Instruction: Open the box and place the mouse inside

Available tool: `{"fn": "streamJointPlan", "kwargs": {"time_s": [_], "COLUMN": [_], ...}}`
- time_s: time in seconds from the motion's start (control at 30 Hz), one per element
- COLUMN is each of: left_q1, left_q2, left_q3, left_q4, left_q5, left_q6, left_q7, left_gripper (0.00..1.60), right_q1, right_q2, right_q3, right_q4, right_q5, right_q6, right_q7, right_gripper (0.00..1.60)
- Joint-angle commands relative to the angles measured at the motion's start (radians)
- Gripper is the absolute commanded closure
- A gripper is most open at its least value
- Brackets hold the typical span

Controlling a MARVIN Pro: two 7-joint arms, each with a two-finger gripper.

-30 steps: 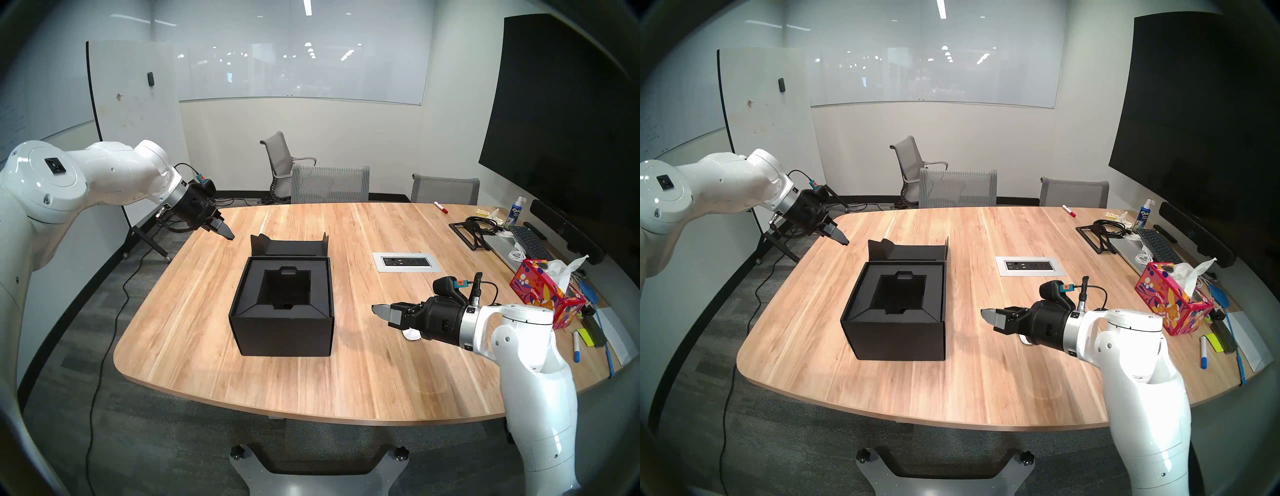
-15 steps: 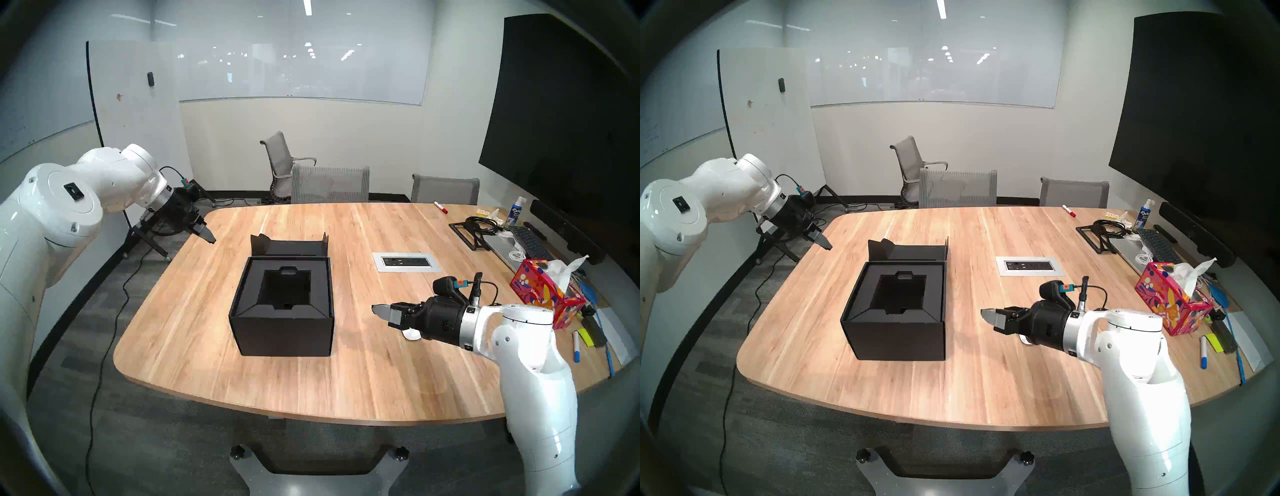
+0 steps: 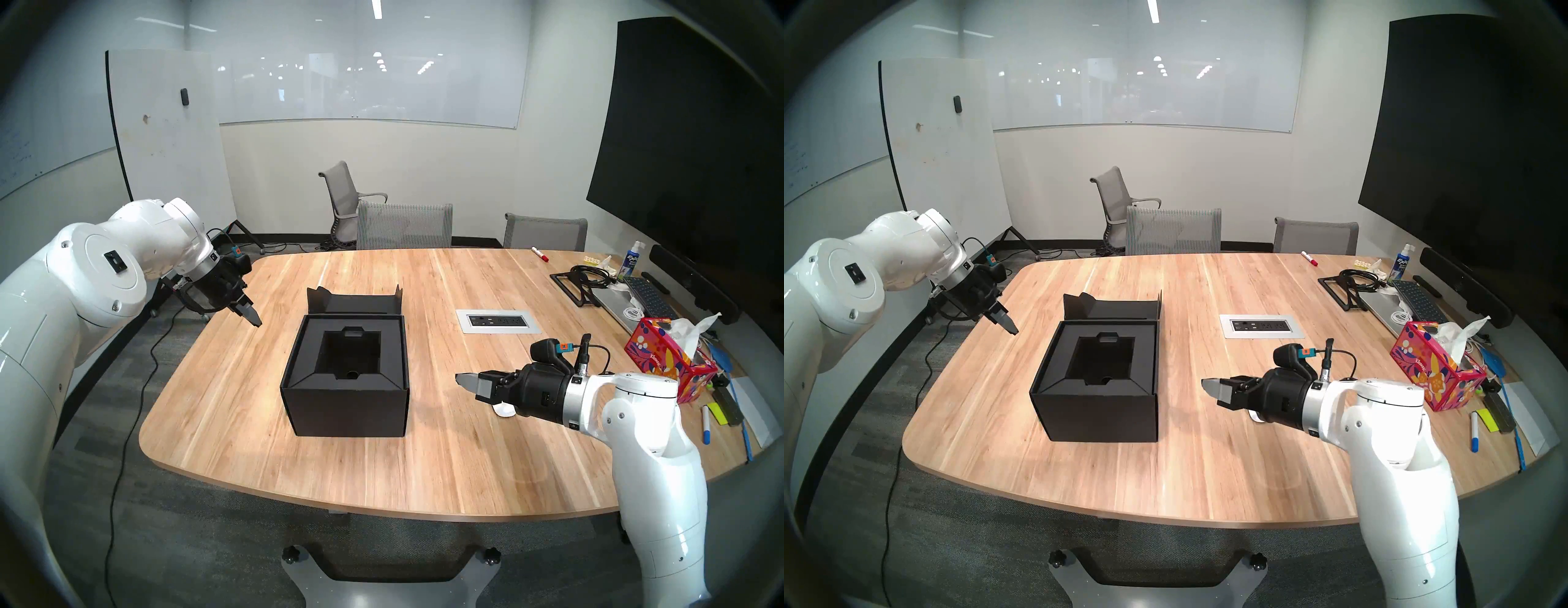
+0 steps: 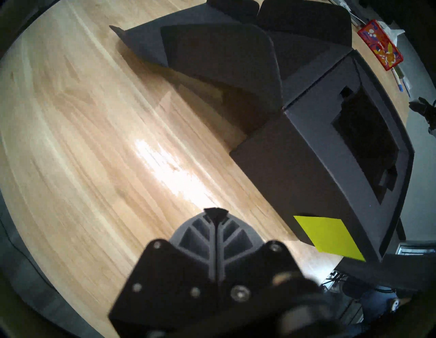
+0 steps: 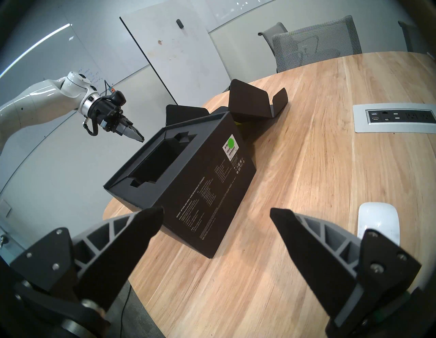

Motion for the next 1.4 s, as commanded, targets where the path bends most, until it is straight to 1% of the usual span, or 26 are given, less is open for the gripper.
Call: {"fn": "streamJointPlan", "kwargs": {"time_s": [0.0, 0.13, 0.2, 0.27, 0.47, 0.53, 0.57, 0.73, 0.77, 0.8, 0.87, 0.93, 0.97, 1.0, 1.03, 1.07, 1.37], "left_q1": [-0.018, -0.023, -0.023, -0.033, -0.084, -0.091, -0.112, -0.160, -0.160, -0.179, -0.186, -0.209, -0.209, -0.221, -0.241, -0.240, -0.315], "left_q2": [-0.020, -0.029, -0.034, -0.039, -0.022, -0.020, -0.011, 0.010, 0.010, 0.019, 0.027, 0.039, 0.039, 0.049, 0.057, 0.062, 0.115], "left_q3": [-0.008, -0.016, -0.017, -0.024, -0.032, -0.033, -0.036, -0.043, -0.043, -0.045, -0.055, -0.053, -0.053, -0.061, -0.054, -0.063, -0.074], "left_q4": [-0.044, -0.097, -0.109, -0.154, -0.282, -0.295, -0.338, -0.436, -0.436, -0.472, -0.491, -0.533, -0.533, -0.560, -0.592, -0.599, -0.747], "left_q5": [0.000, 0.000, 0.001, 0.001, -0.003, -0.003, -0.005, -0.012, -0.012, -0.013, -0.010, -0.013, -0.013, -0.010, -0.015, -0.011, -0.026], "left_q6": [-0.019, -0.018, -0.014, -0.010, -0.004, -0.002, 0.000, 0.014, 0.014, 0.020, 0.026, 0.032, 0.032, 0.038, 0.039, 0.042, 0.059], "left_q7": [-0.027, 0.000, 0.010, 0.041, 0.103, 0.104, 0.120, 0.153, 0.153, 0.163, 0.167, 0.181, 0.181, 0.190, 0.203, 0.206, 0.284], "left_gripper": [1.60, 1.60, 1.60, 1.60, 1.60, 1.60, 1.60, 1.60, 1.60, 1.60, 1.60, 1.60, 1.60, 1.60, 1.60, 1.60, 1.60], "right_q1": [0.008, 0.008, 0.008, 0.008, 0.007, 0.007, 0.007, 0.007, 0.007, 0.007, 0.007, 0.007, 0.007, 0.007, 0.007, 0.007, 0.007], "right_q2": [0.002, 0.002, 0.002, 0.002, 0.002, 0.002, 0.003, 0.003, 0.003, 0.003, 0.003, 0.003, 0.003, 0.003, 0.003, 0.003, 0.003], "right_q3": [-0.002, -0.002, -0.002, -0.002, -0.002, -0.002, -0.002, -0.002, -0.002, -0.002, -0.002, -0.002, -0.002, -0.002, -0.002, -0.002, -0.002], "right_q4": [-0.021, -0.020, -0.020, -0.020, -0.020, -0.020, -0.020, -0.019, -0.019, -0.019, -0.019, -0.019, -0.019, -0.019, -0.019, -0.019, -0.019], "right_q5": [0.003, 0.003, 0.003, 0.003, 0.003, 0.003, 0.002, 0.002, 0.002, 0.002, 0.002, 0.002, 0.002, 0.002, 0.002, 0.002, 0.002], "right_q6": [-0.003, -0.003, -0.003, -0.003, -0.003, -0.003, -0.003, -0.003, -0.003, -0.003, -0.003, -0.003, -0.003, -0.003, -0.003, -0.003, -0.003], "right_q7": [-0.002, -0.002, -0.001, -0.001, -0.001, -0.001, -0.001, 0.000, 0.000, 0.000, 0.000, 0.000, 0.000, 0.000, 0.000, 0.000, 0.000], "right_gripper": [0.00, 0.00, 0.00, 0.00, 0.00, 0.00, 0.00, 0.00, 0.00, 0.00, 0.00, 0.00, 0.00, 0.00, 0.00, 0.00, 0.00]}}
